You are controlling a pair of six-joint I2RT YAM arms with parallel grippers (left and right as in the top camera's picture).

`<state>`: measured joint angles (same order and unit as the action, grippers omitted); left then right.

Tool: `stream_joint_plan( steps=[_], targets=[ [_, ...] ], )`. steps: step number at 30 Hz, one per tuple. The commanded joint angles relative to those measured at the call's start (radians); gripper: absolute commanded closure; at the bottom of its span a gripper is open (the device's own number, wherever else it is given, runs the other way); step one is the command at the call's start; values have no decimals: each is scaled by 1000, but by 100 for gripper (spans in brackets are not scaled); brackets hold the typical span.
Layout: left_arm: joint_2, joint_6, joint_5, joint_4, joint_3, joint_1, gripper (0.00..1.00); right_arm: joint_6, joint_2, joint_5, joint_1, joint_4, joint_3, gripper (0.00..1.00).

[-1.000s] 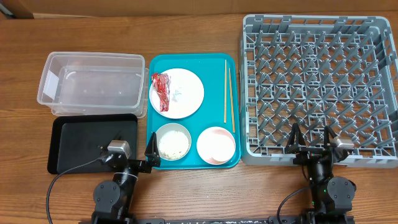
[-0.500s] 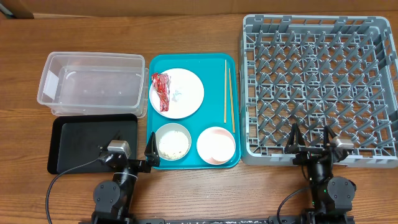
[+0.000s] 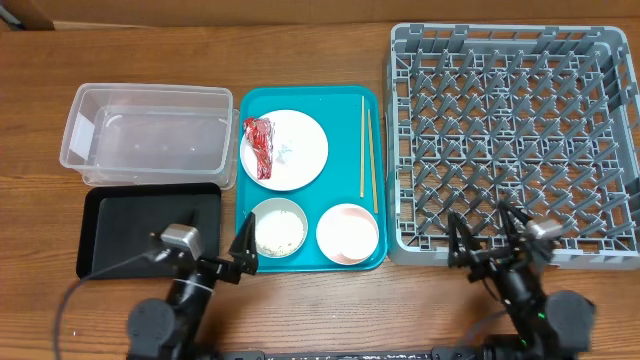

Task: Sort waste into correct bins and load items into the dishwasher

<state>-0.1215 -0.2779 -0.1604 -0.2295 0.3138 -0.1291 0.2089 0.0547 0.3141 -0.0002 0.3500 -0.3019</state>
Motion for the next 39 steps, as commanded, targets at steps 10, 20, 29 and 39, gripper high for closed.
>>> stream_joint_plan(
  steps=[10,20,29,39],
  targets=[
    [-725,39,-189,-663,839,4,0,-4,571,27,-6,541,-727,0],
    [-1056,12,-410,-767,951,-137,23,1,772,159,-6,633,-859,0],
    [-1402,-49,-35,-767,945,-532,30,4,793,159,-6,644,-859,0],
    [-1622,-130,40,-709,948,-563,89,3,793,159,-6,674,-859,0]
  ],
)
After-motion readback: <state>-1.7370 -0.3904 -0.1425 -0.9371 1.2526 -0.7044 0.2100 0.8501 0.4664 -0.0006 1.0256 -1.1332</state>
